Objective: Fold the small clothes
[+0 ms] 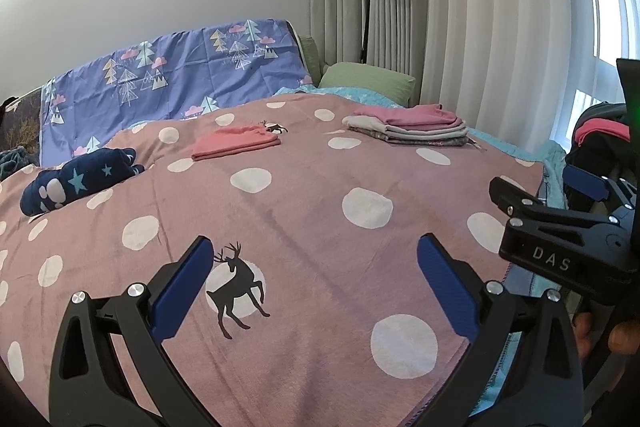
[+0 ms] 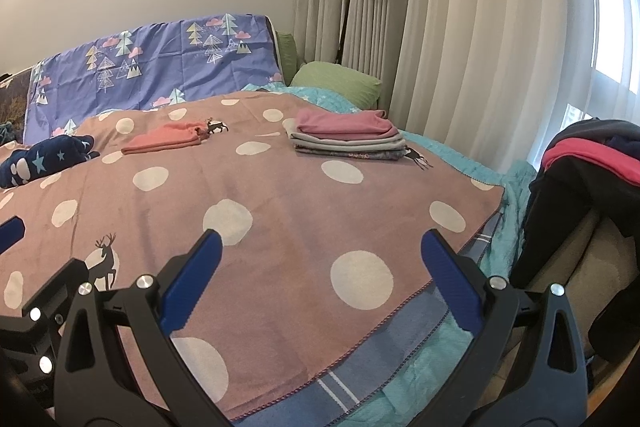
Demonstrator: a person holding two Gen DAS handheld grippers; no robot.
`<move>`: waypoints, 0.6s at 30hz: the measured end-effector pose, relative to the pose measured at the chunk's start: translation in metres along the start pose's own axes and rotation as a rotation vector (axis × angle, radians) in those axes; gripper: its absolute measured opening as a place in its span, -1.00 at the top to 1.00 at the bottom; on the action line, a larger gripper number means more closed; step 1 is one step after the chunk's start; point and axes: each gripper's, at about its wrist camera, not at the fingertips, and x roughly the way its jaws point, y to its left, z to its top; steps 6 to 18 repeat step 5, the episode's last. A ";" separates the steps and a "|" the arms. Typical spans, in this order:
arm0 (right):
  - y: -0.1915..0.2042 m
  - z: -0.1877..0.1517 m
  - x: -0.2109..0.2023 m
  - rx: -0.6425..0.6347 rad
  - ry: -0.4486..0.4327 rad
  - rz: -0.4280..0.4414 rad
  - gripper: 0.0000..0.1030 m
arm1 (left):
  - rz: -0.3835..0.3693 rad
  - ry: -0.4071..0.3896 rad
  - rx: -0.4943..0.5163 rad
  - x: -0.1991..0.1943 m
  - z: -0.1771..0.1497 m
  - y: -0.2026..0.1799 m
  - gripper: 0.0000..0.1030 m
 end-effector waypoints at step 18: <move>0.000 0.000 0.006 0.009 0.012 -0.006 -0.96 | 0.001 0.005 0.003 0.002 0.001 -0.001 -0.97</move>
